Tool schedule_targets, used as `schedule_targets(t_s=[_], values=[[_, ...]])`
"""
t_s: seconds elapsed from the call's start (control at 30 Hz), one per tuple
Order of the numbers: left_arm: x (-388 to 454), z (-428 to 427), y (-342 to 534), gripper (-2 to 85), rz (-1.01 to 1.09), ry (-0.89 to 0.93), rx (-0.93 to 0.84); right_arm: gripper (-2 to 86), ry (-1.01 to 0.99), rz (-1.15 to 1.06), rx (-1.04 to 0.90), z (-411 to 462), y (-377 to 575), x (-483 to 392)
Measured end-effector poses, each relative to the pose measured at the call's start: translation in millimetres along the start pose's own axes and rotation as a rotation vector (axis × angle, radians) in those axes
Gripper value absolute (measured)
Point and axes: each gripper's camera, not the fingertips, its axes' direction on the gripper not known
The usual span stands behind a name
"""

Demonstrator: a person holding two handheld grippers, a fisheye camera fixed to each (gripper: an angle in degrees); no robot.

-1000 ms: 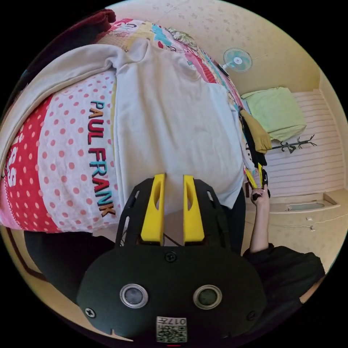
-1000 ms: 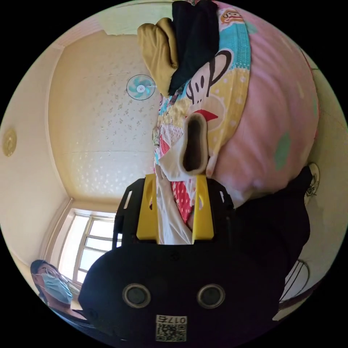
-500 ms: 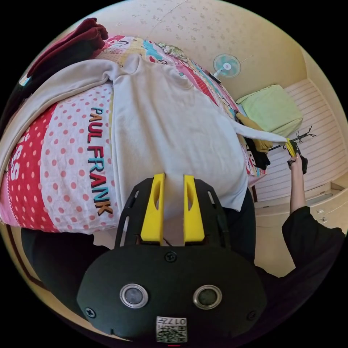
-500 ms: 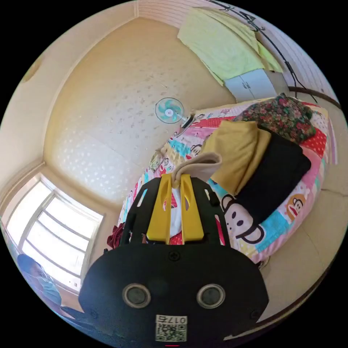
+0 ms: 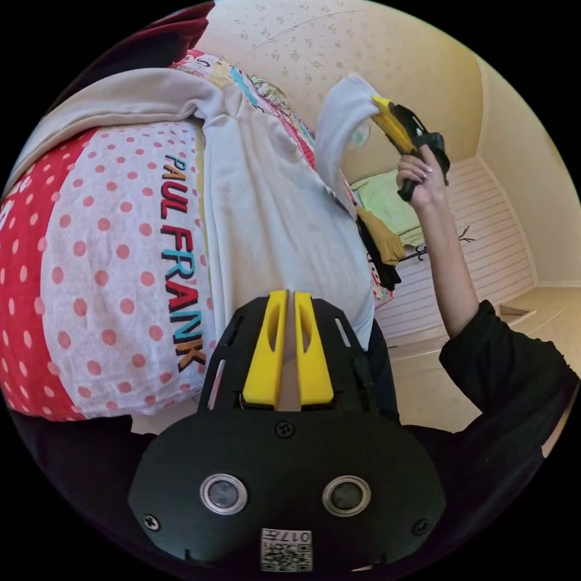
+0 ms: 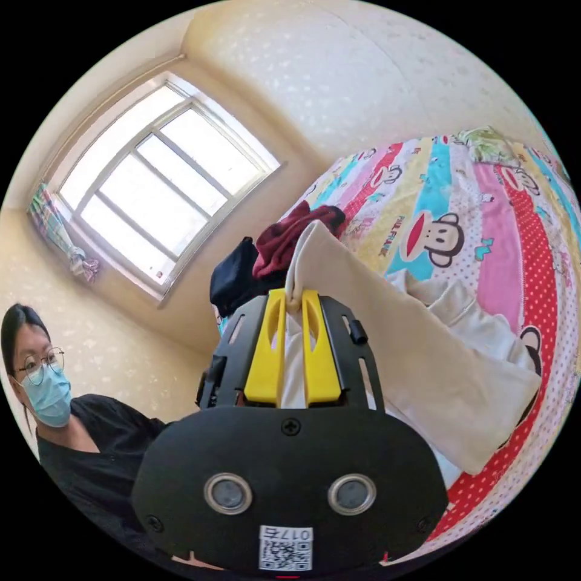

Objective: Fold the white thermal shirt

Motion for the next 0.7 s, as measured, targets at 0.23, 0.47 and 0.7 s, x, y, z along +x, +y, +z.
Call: schedule_targets(t_s=[0.23, 0.47, 0.7], values=[[-6, -7, -6, 4.2, -0.003, 0.037, 0.008, 9.7, -0.058, 0.130, -0.199, 106, -2, 14], [-12, -51, -18, 7.1, -0.079, 0.000, 0.117, 7.2, 0.401, 0.213, -0.144, 97, 38, -13], [-55, -155, 2, 13.7, -0.368, -0.220, 0.420, 3.6, 0.802, 0.156, 0.109, 165, 110, -39]])
